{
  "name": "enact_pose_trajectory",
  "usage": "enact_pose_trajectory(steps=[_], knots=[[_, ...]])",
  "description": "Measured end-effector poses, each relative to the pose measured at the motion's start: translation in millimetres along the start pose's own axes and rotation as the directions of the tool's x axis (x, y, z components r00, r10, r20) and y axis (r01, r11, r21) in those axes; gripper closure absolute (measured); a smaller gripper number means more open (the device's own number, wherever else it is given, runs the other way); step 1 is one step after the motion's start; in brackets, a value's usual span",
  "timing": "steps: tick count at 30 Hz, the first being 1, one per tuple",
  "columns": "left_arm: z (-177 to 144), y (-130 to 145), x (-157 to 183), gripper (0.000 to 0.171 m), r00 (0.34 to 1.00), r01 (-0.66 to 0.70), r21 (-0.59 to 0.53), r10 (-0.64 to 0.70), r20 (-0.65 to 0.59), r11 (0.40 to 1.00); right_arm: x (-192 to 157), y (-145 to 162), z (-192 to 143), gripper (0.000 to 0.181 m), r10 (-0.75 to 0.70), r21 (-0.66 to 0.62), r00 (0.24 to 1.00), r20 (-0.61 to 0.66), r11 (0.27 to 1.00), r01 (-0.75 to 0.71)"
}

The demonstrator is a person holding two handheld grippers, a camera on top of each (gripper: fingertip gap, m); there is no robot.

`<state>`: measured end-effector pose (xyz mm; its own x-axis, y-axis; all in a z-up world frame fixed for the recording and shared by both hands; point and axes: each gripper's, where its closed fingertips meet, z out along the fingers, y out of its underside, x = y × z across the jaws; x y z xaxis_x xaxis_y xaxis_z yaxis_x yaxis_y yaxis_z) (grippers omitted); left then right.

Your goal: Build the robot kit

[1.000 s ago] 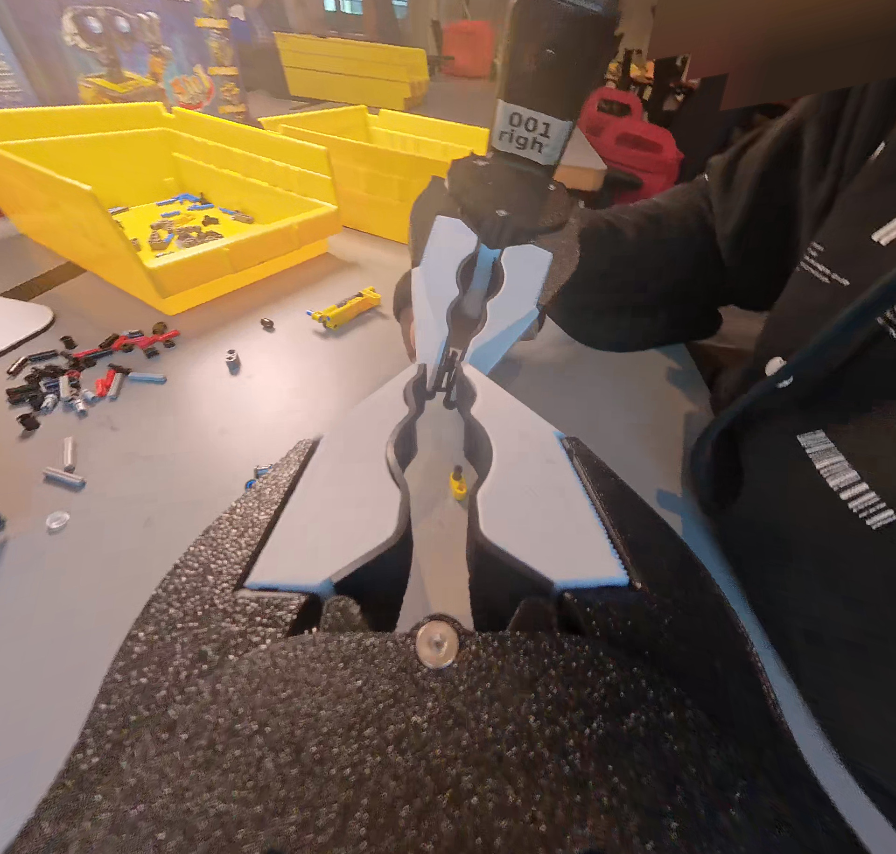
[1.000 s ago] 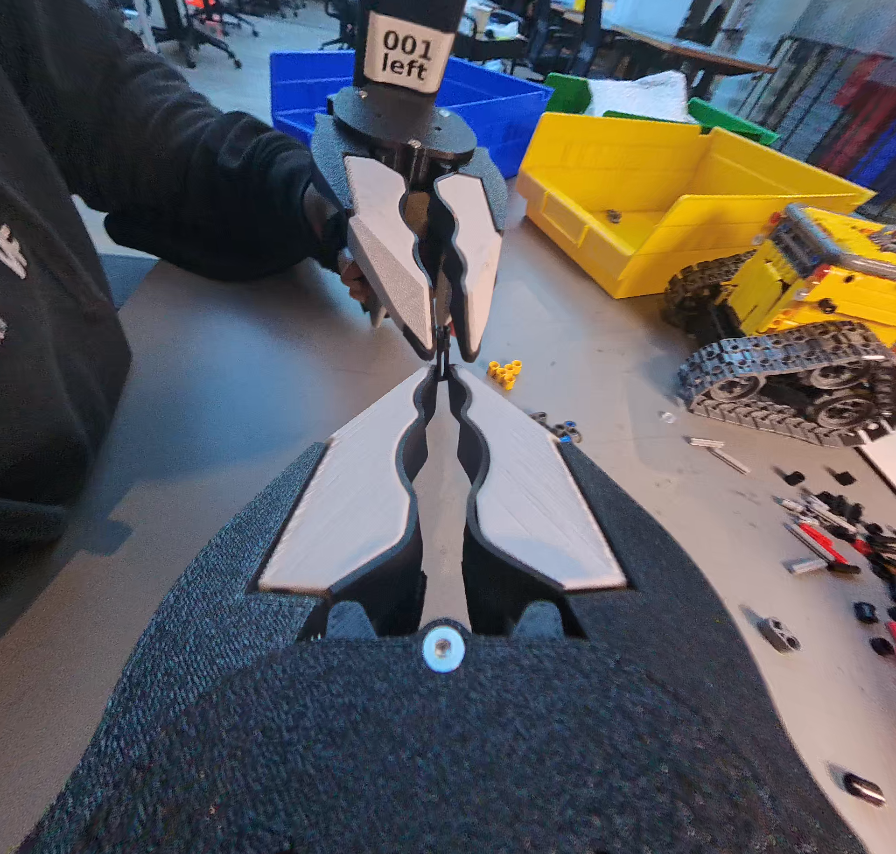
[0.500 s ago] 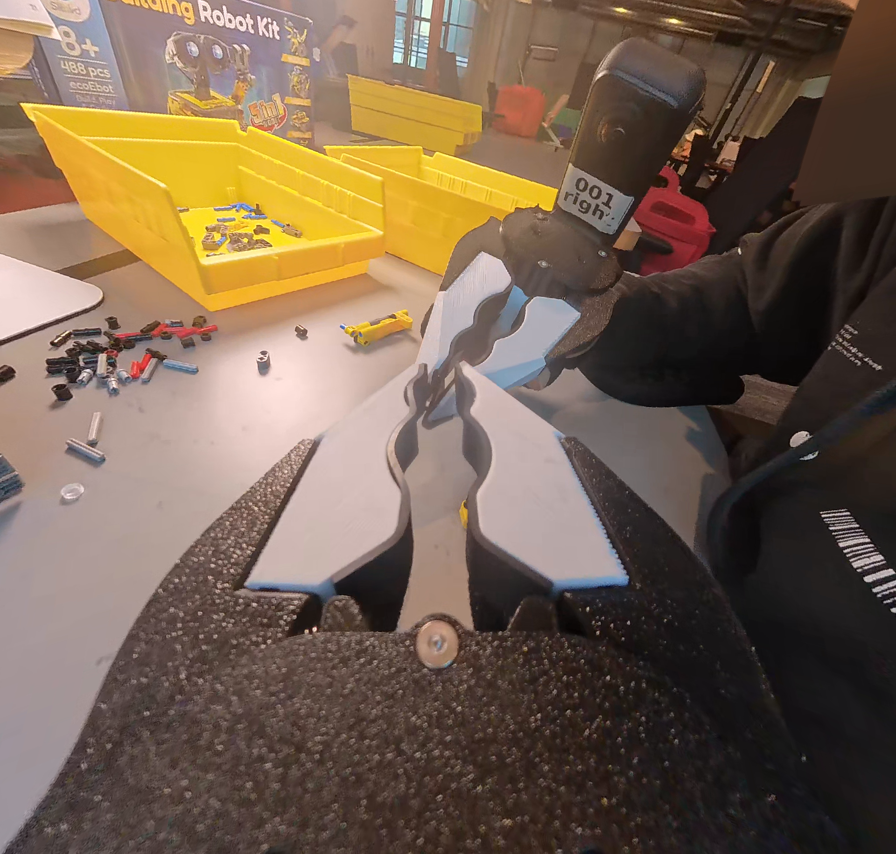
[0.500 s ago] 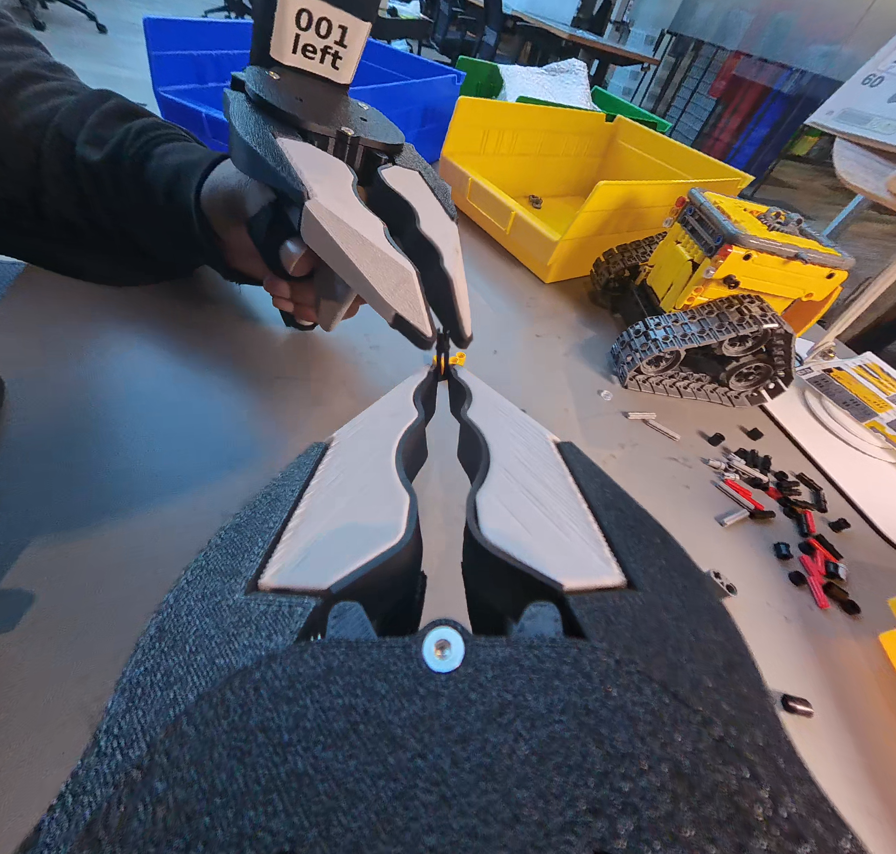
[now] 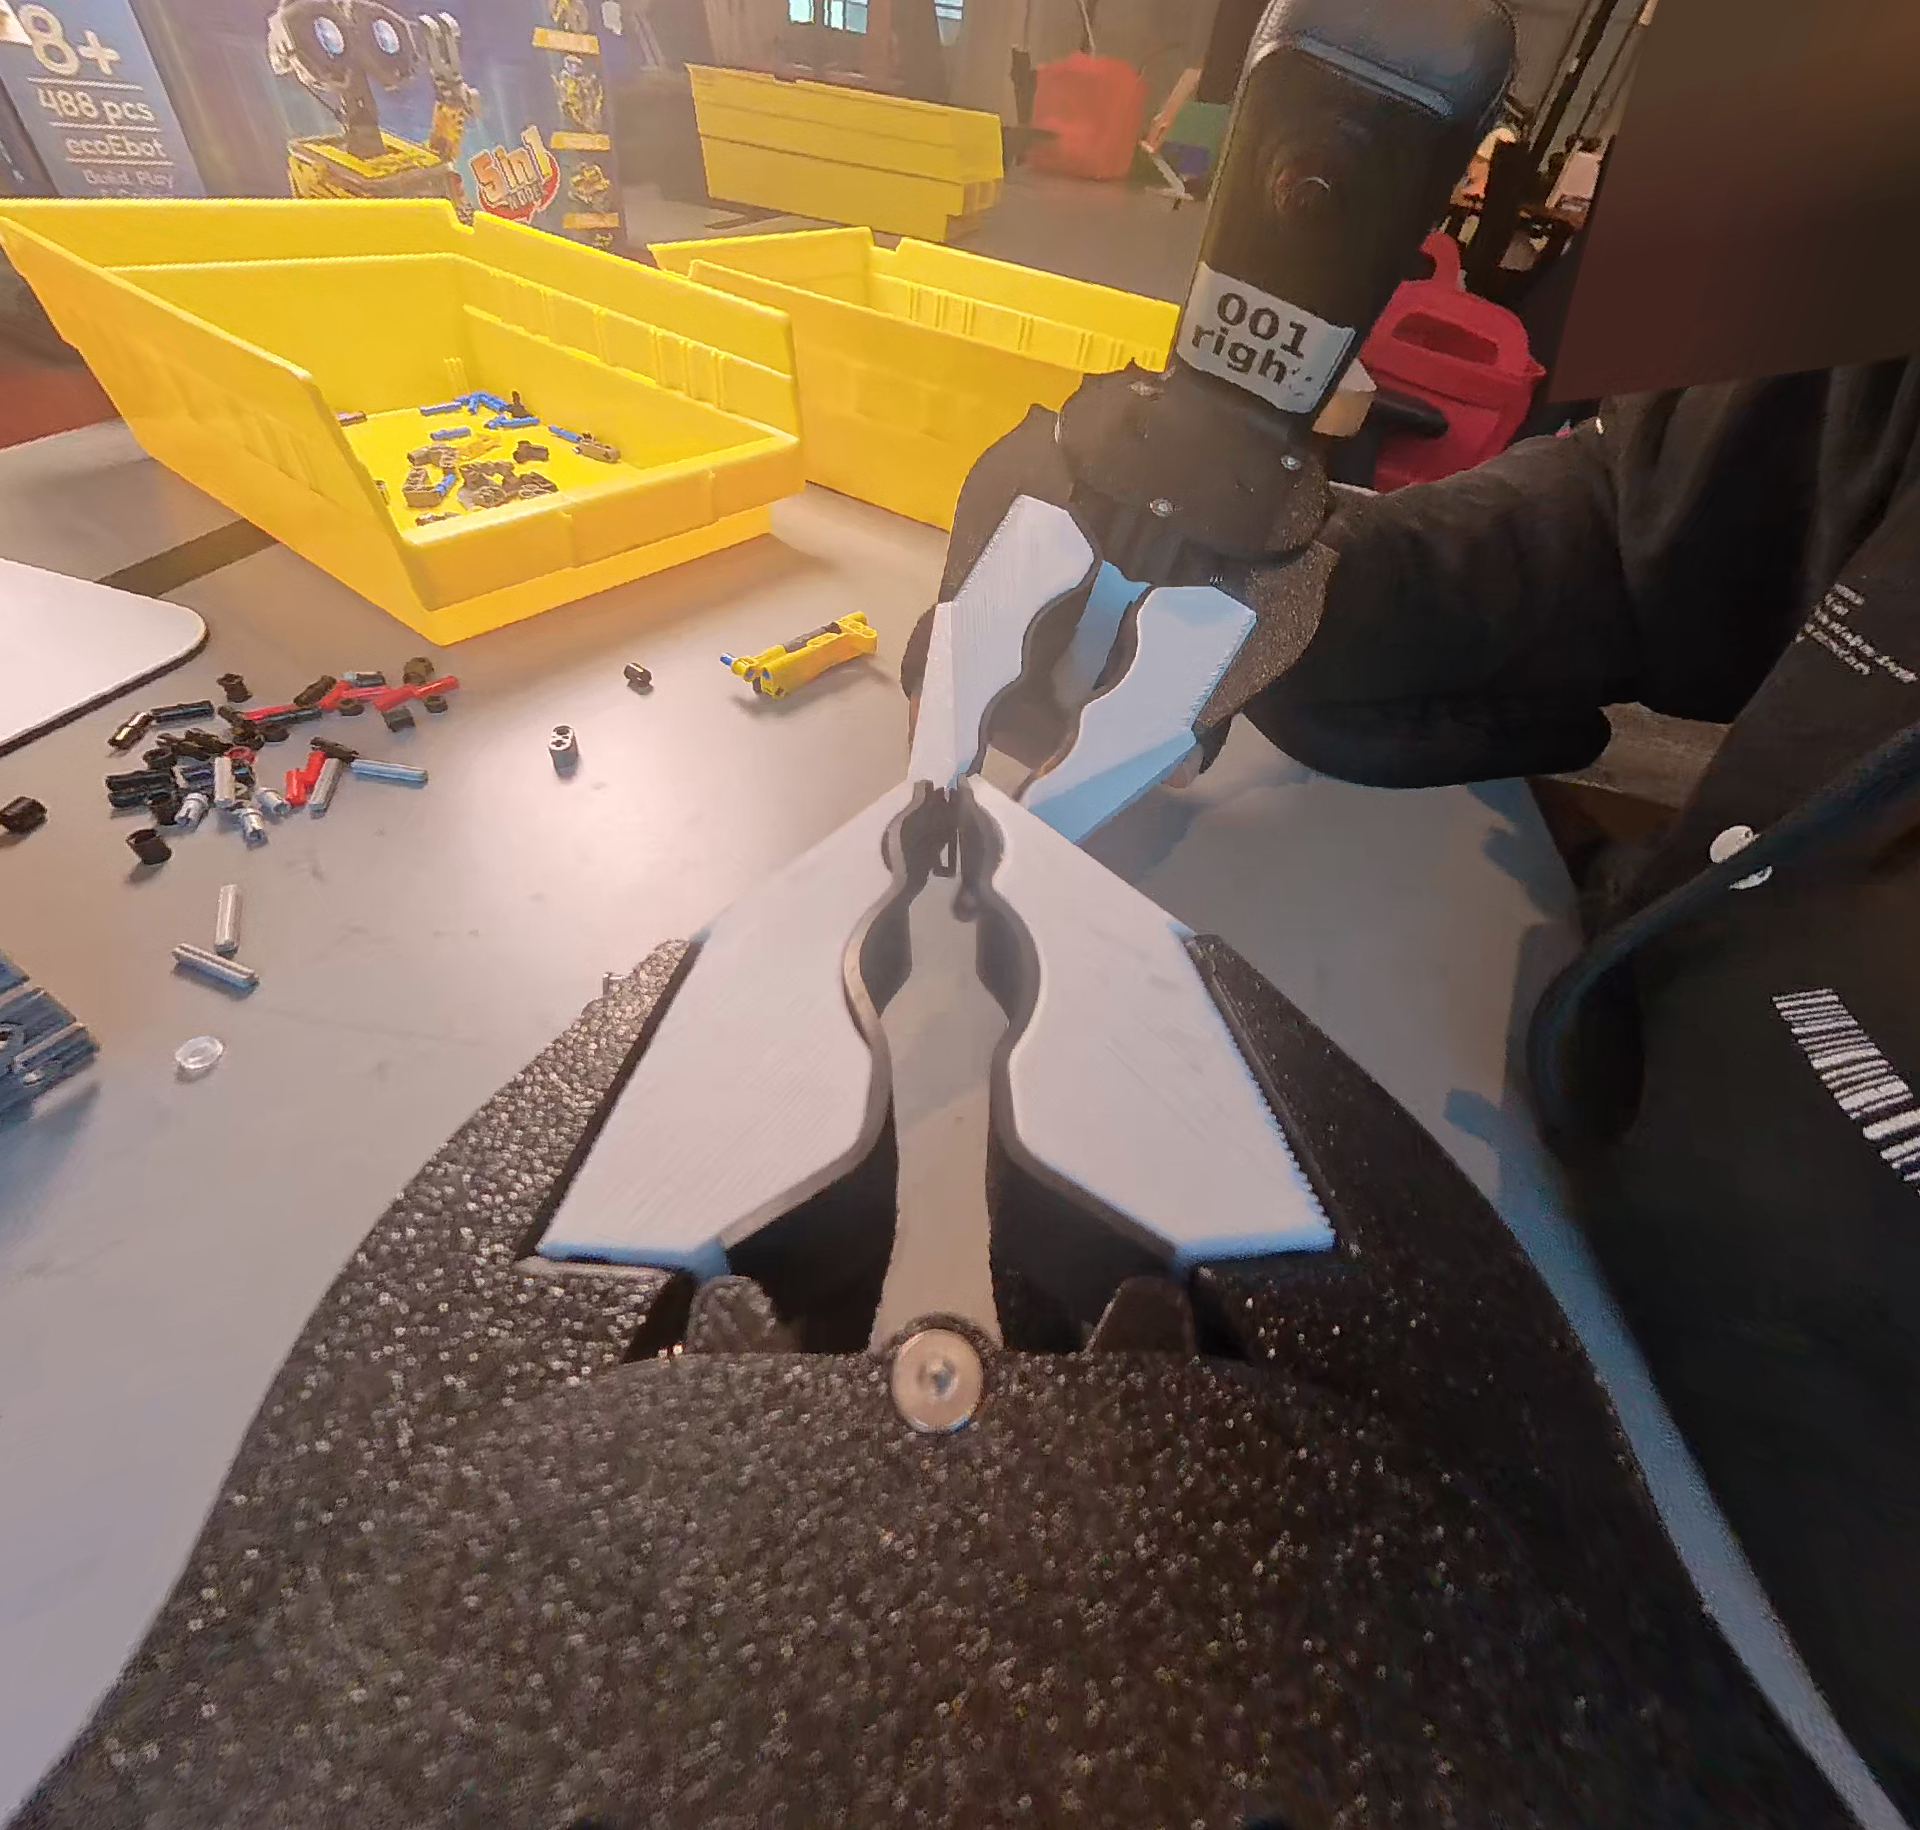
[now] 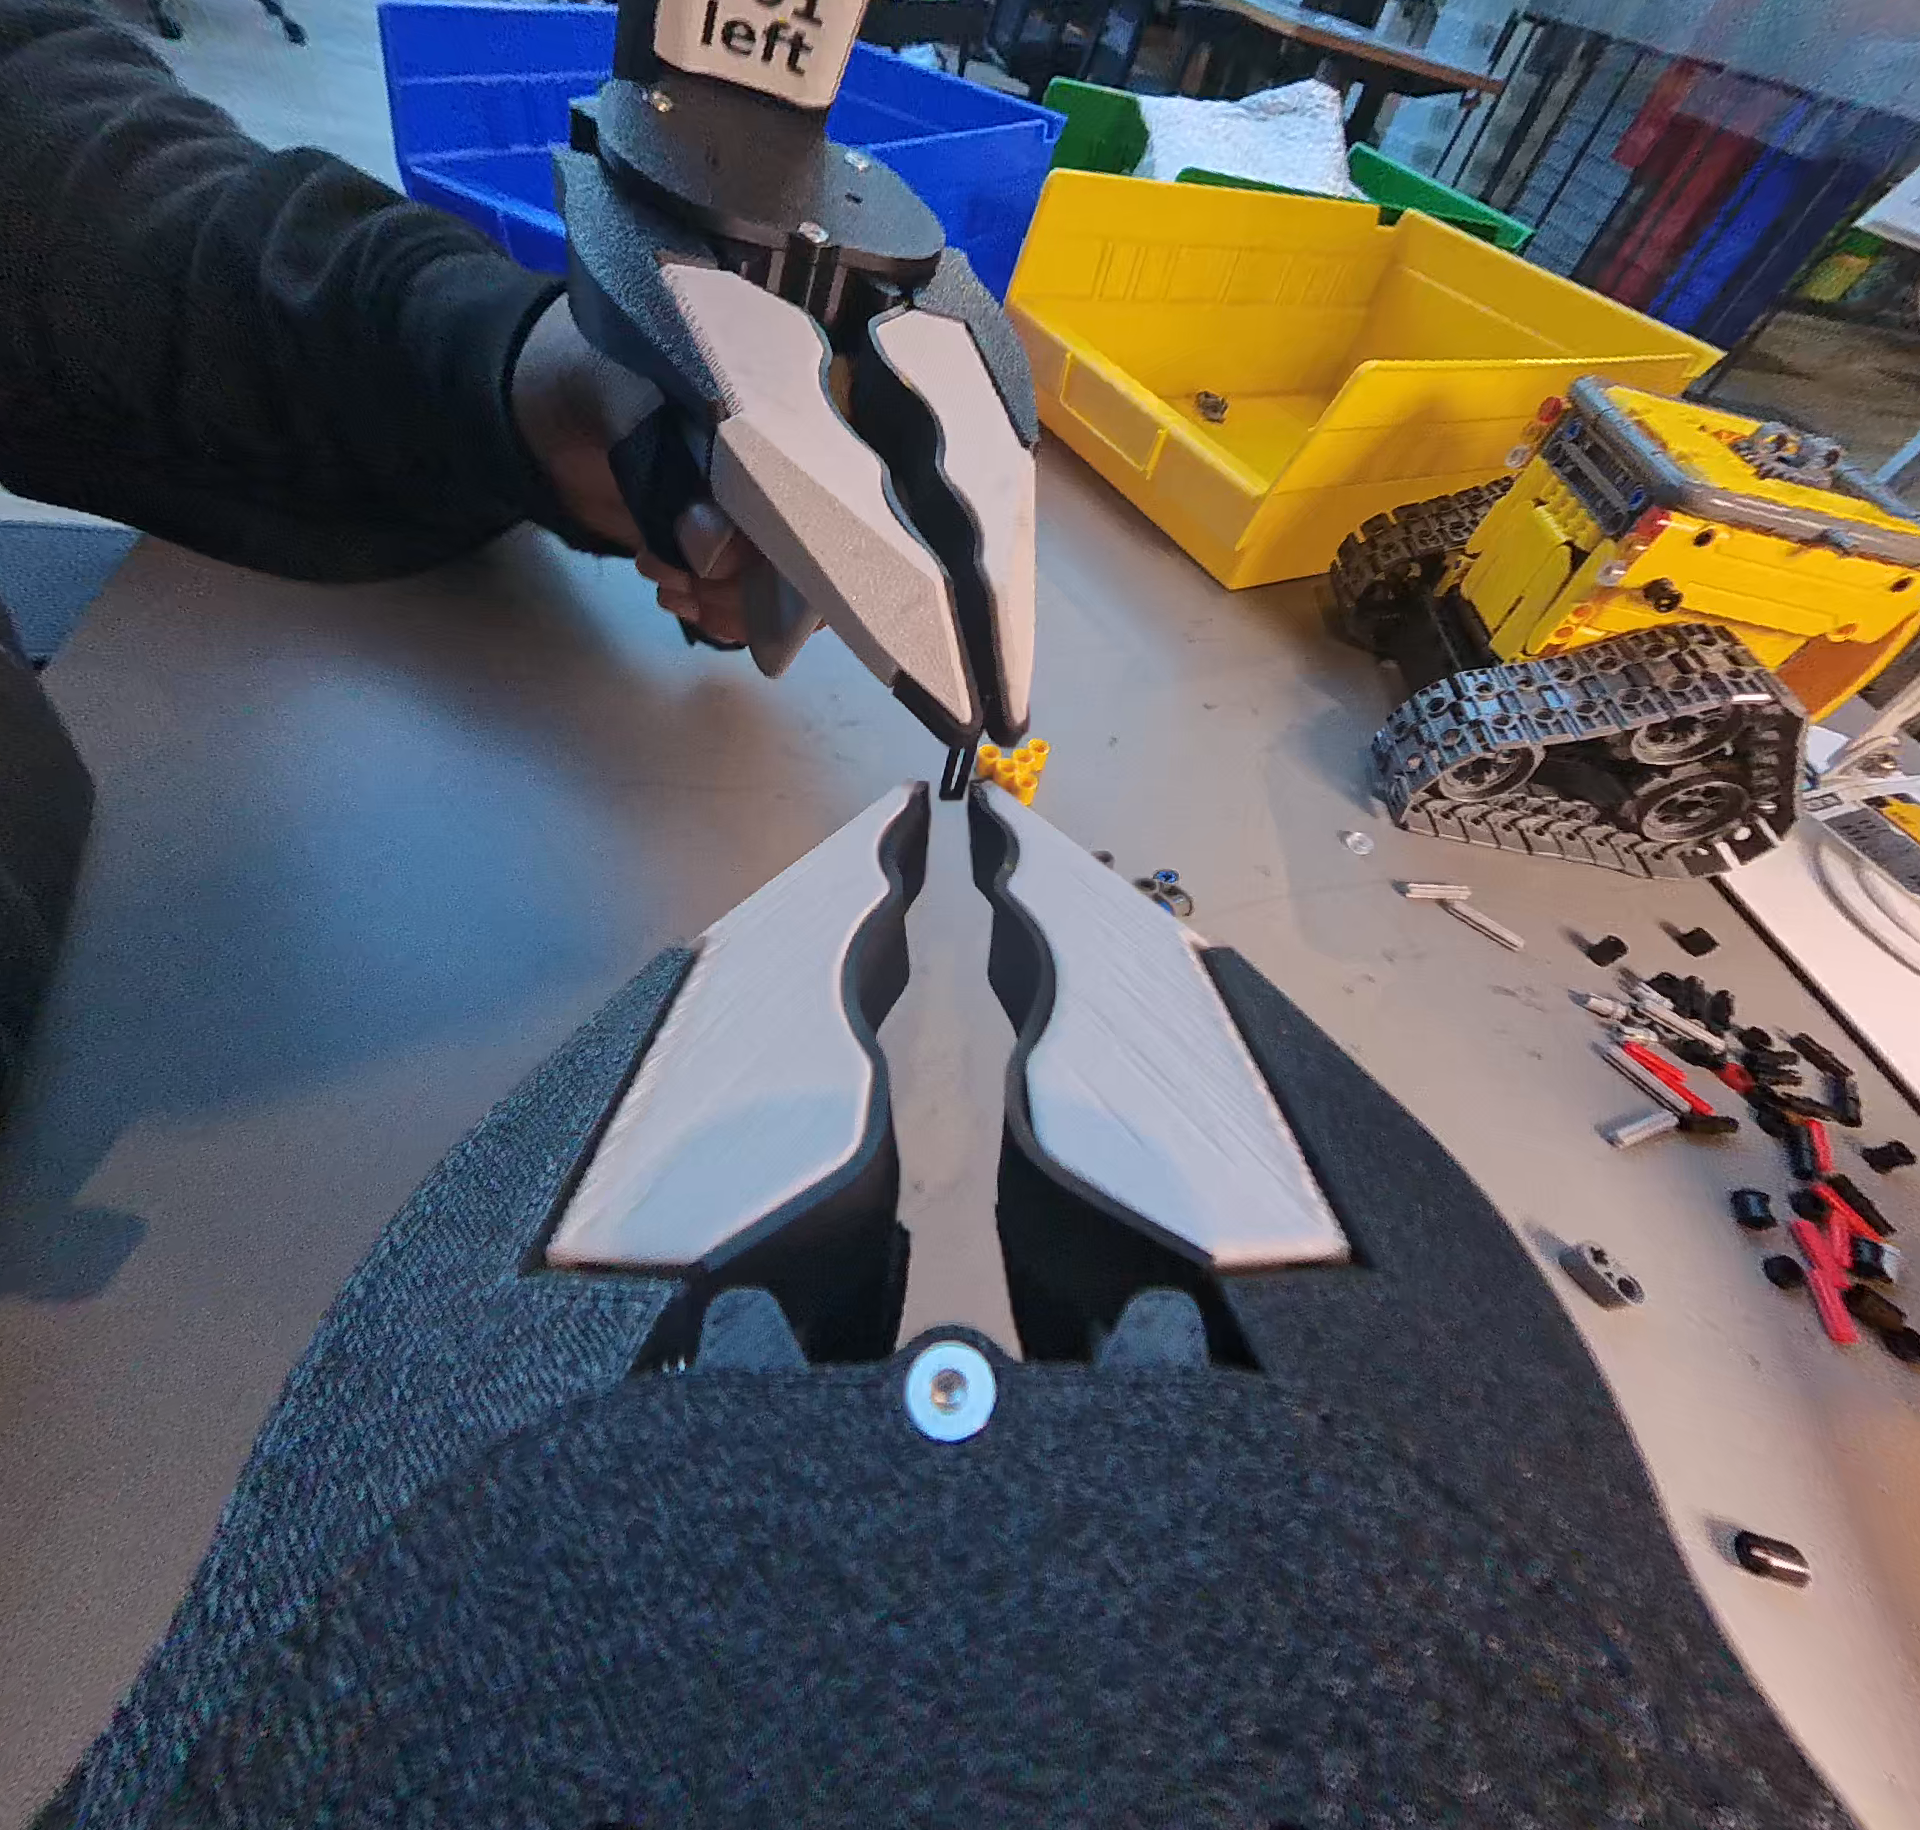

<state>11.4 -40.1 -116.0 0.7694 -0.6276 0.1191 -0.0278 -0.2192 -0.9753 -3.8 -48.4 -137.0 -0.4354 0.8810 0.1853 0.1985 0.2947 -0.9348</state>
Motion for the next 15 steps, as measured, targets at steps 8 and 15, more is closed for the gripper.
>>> enact_pose_trajectory(steps=[8, 15], knots=[[-1, 30, 2, 0.168, 0.997, 0.041, -0.187, -0.053, -0.057, 0.981, -22, 44, -22, 0.16, 0.027, -0.23, 0.966, 0.257, 0.973, 0.034], [8, 46, 14, 0.168, 0.992, 0.037, -0.255, -0.065, -0.106, 0.966, -36, 66, -14, 0.16, 0.0, -0.318, 0.955, 0.297, 0.943, 0.099]])
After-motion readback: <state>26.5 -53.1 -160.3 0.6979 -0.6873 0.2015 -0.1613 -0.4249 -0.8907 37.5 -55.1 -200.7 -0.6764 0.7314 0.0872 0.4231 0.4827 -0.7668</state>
